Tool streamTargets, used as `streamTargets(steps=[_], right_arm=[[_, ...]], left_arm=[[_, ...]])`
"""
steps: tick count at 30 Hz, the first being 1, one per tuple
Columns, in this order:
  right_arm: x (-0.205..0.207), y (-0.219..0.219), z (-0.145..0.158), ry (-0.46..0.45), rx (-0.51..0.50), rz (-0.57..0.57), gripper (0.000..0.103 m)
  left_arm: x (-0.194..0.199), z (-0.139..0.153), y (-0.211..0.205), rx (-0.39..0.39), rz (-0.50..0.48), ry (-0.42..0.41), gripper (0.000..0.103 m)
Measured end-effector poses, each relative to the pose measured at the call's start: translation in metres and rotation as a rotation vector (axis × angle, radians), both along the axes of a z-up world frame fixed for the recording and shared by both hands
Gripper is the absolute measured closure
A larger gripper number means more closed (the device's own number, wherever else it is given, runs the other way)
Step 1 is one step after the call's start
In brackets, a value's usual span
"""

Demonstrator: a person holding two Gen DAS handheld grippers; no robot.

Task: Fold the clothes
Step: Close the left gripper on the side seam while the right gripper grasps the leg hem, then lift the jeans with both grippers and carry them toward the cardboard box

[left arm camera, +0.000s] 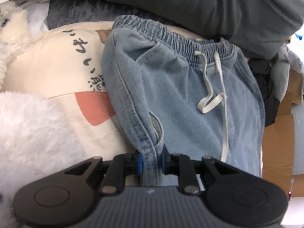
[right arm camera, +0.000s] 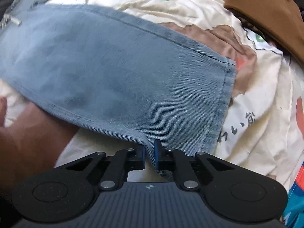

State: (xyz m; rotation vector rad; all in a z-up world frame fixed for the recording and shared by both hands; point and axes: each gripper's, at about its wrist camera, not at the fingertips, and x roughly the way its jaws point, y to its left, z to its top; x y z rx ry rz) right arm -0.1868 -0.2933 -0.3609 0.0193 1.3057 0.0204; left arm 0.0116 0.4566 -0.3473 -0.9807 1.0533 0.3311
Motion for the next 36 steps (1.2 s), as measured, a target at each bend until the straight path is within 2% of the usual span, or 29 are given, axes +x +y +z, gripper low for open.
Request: streamTargets(steps=[5,13,16,20,28,32,36], right_arm=[[0.003,-0.009,0.016,-0.026,0.03,-0.008,0.1],[0.014,-0.024,0.048,-0.11,0.035,-0.03,0.102],[0.018,-0.028,0.06,-0.145,0.043,-0.047,0.102],[0.025,-0.033,0.075,-0.18,0.049,-0.059,0.102],[0.05,-0.053,0.098,-0.224,0.123,-0.09,0.102],[0.061,-0.055,0.107,-0.247,0.125,-0.072,0.102],[0.073,-0.059,0.12,-0.285,0.11,-0.069,0.102]], left_arm=[[0.005,0.012,-0.007,0.01,-0.012,-0.05,0.087],[0.008,0.047,-0.012,0.041,-0.067,-0.061,0.088],[0.018,0.063,-0.02,0.049,-0.076,-0.064,0.088],[0.035,0.087,-0.035,0.1,-0.126,-0.065,0.088],[0.06,0.12,-0.059,0.169,-0.129,-0.078,0.088],[0.07,0.132,-0.067,0.191,-0.114,-0.106,0.088],[0.083,0.146,-0.073,0.19,-0.141,-0.14,0.088]])
